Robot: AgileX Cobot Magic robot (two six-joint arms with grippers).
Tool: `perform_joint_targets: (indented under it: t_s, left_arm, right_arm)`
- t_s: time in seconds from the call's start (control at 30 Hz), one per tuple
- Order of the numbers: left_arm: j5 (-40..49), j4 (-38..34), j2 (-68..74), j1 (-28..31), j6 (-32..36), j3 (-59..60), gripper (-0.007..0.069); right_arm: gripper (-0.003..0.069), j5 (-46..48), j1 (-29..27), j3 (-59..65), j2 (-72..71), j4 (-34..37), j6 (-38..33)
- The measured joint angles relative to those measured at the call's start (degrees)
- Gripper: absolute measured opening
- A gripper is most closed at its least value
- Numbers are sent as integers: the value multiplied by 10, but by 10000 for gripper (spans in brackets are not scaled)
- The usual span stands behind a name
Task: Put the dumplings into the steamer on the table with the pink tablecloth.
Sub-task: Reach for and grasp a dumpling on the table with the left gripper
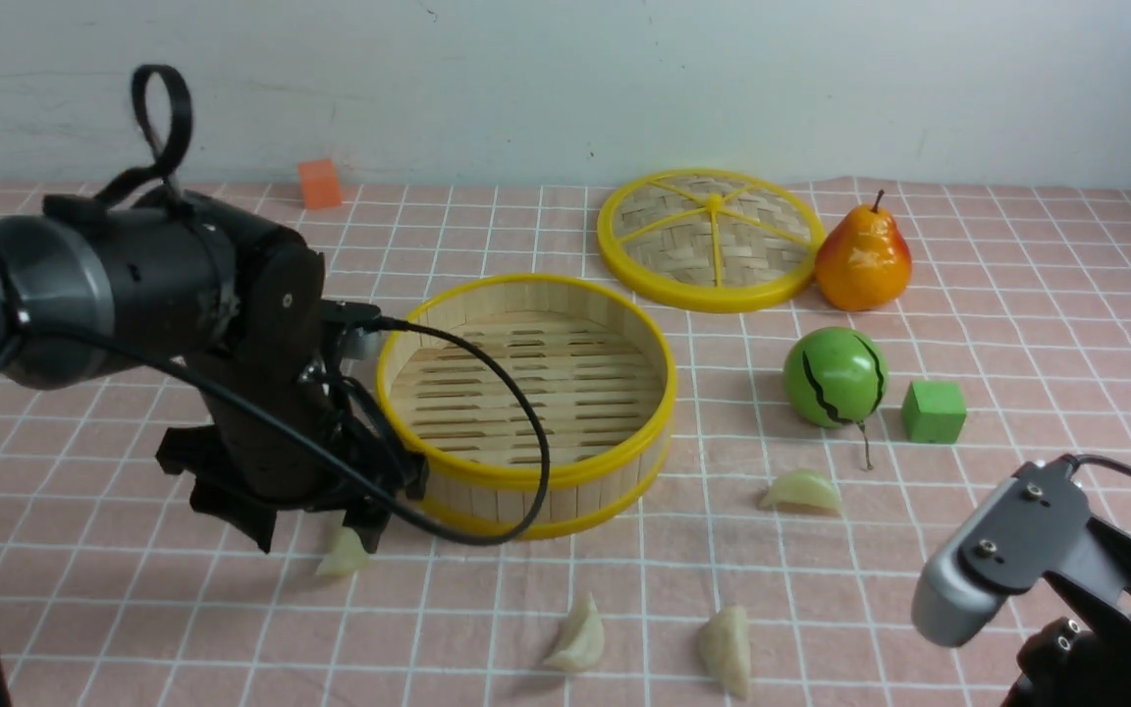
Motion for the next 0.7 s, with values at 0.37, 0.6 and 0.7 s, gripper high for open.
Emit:
perform_joint_targets:
  t_s: [0.37, 0.6, 0.7]
  left_arm:
    - [-61, -14, 68, 18, -1, -1, 440]
    - [-46, -30, 77, 18, 1, -14, 263]
    - [-30, -30, 75, 18, 12, -24, 264]
  right_arm:
    - [11, -15, 0, 0, 0, 1, 1]
    - [18, -31, 0, 0, 0, 3, 4]
    - [18, -35, 0, 0, 0, 4, 5]
